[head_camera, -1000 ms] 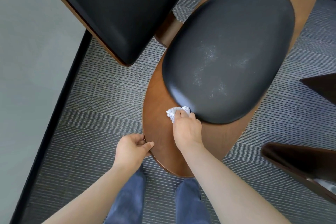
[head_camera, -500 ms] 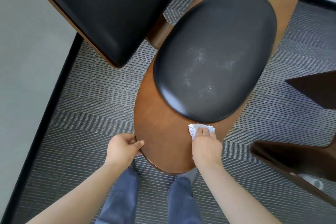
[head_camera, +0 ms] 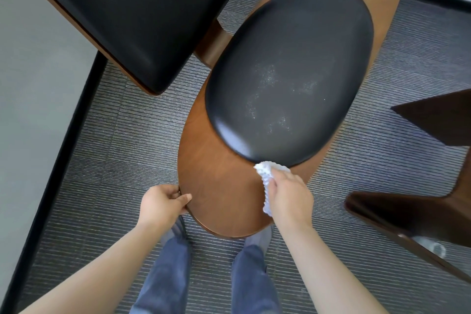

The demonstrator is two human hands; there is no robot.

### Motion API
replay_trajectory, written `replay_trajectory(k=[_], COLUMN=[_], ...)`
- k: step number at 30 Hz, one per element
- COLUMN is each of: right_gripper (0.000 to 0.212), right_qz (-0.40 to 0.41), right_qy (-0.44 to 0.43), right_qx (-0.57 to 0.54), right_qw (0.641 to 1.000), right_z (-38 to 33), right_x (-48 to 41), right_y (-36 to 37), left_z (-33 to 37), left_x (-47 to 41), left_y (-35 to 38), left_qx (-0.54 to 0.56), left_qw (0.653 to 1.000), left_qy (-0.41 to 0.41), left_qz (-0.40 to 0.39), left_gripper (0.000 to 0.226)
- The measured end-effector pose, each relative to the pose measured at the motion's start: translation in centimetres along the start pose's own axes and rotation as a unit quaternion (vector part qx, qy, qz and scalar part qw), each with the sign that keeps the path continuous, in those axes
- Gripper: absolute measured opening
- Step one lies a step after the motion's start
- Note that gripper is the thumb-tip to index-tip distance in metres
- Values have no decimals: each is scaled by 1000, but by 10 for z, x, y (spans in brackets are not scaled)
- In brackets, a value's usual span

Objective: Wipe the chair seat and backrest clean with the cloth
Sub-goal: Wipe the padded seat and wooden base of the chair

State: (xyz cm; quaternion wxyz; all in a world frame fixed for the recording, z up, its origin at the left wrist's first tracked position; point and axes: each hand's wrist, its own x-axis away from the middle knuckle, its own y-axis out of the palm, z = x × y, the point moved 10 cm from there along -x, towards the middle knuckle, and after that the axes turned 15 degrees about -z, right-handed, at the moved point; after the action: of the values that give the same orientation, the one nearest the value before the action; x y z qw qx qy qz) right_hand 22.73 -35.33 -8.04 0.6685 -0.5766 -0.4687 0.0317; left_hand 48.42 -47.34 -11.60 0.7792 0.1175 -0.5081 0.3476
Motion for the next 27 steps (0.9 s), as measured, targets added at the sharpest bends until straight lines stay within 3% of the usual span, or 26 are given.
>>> replay_trajectory(k=[3, 6, 12, 16, 18, 23, 27], right_gripper=[34, 34, 36, 55, 57, 36, 35], right_qz=[-36, -42, -2, -67, -90, 19, 25], right_qy=[-77, -86, -21, 96, 105, -17, -142], right_qx=[-9, 16, 60, 48, -7, -66, -104], right_qw=[996, 995, 998, 992, 990, 998, 984], right_z=[-29, -32, 22, 85, 104, 63, -14], right_x=[-10, -14, -18, -24, -24, -8, -7], right_y=[31, 51, 43, 40, 37, 2, 3], left_z=[1, -4, -3, 0, 1, 2, 7], left_x=[1, 0, -2, 0, 1, 3, 6], left_y=[1, 0, 1, 1, 1, 2, 3], left_qx=[-3, 10, 18, 6, 3, 6, 6], left_qw=[1000, 1000, 1000, 1000, 1000, 1000, 1000], left_qy=[10, 9, 10, 11, 11, 11, 24], left_qz=[2, 11, 12, 17, 16, 14, 8], left_gripper=[22, 12, 11, 10, 9, 7, 6])
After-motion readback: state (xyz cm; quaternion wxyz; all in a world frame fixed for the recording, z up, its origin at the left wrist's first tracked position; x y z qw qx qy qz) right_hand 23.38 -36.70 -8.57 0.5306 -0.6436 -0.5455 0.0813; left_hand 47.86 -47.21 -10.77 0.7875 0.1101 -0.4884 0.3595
